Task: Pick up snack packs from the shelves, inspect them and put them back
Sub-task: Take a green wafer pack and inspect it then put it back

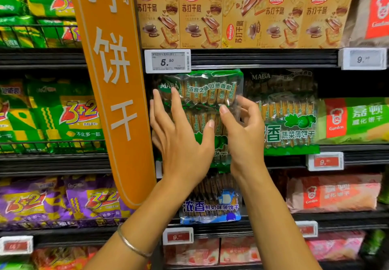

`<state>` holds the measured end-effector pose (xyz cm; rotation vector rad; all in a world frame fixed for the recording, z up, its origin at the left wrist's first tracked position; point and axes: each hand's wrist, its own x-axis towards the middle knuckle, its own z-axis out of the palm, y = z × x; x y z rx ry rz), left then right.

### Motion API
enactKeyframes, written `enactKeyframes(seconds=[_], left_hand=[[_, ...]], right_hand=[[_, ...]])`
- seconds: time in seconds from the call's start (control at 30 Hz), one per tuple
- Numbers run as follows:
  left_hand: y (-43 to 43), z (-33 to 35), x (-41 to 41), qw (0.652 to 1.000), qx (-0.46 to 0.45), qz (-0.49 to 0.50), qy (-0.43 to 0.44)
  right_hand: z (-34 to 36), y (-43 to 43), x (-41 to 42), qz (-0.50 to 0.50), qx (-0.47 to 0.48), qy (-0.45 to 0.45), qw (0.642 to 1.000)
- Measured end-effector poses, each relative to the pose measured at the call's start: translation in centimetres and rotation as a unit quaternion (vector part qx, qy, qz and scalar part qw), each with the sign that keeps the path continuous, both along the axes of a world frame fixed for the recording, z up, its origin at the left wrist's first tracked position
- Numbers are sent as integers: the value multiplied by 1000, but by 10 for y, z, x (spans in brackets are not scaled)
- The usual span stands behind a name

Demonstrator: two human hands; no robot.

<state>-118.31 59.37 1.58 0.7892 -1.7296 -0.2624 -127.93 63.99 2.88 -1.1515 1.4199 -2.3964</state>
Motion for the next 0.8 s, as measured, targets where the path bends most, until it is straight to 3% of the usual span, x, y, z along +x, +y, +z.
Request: enactKeyframes(seconds=[0.3,0.57,0.8], left_hand=[[6,0,3,992,-14,-121,19],[19,-4,3,965,-12,-258,46],[20,-39,17,977,19,-187,95]], right_hand=[[-15,22,12,-40,-69,26,996],[-33,45,4,-55,-155,-31,986],[-46,62,-8,-55,-221,-61,972]])
